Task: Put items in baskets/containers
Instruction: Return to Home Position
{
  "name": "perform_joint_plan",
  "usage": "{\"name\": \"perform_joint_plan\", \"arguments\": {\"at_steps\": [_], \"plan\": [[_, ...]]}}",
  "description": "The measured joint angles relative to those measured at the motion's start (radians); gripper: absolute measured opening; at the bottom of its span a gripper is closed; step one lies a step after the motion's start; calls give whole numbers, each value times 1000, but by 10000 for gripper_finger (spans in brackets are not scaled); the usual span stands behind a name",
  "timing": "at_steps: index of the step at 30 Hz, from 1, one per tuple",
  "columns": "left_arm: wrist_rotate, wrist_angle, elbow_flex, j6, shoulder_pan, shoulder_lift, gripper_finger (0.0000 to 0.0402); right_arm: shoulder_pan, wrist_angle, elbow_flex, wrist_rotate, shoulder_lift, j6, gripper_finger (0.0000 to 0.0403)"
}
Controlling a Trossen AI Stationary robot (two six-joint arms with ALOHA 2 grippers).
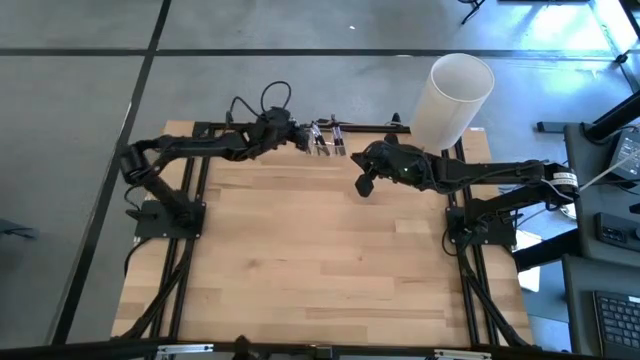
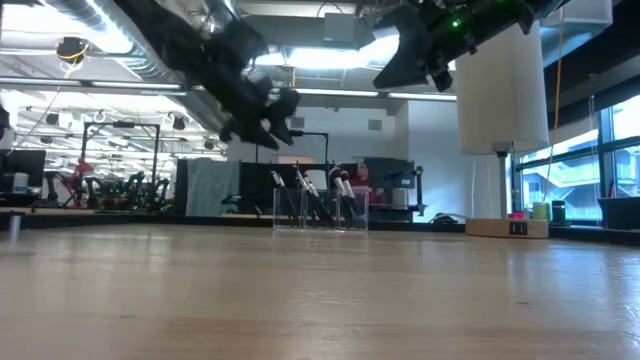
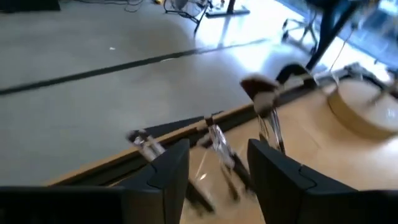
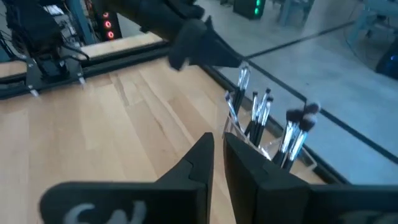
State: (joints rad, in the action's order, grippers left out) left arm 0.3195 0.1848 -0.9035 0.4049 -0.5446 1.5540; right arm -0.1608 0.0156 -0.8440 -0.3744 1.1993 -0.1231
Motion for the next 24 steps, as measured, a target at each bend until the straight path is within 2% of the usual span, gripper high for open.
{"name": "perform_joint_plan", "arguments": {"at_steps": [3, 6, 8, 10, 14, 16, 18, 20, 24], "plan": [[37, -154, 0, -49, 39, -108, 159, 3, 31, -1, 8, 13, 18, 37], [103, -192, 52, -53, 122, -211, 152, 15, 103, -1, 96, 50, 108, 37], [84, -103, 130, -70, 192, -277, 143, 30, 184, -1, 214, 84, 168, 37], [8, 51, 224, -96, 264, -348, 132, 45, 289, -1, 368, 119, 188, 37], [-127, 355, 408, -161, 403, -479, 103, 67, 515, -1, 709, 181, 153, 37], [-188, 426, 469, -234, 454, -567, 89, 90, 609, -1, 817, 207, 110, 37], [-203, 422, 504, -287, 491, -679, 78, 120, 632, -1, 828, 215, 103, 37], [-184, 371, 526, -316, 519, -796, 67, 142, 627, -1, 788, 202, 110, 37], [-115, 175, 535, -346, 560, -1023, 52, 152, 526, -1, 750, 96, 139, 37]]}}
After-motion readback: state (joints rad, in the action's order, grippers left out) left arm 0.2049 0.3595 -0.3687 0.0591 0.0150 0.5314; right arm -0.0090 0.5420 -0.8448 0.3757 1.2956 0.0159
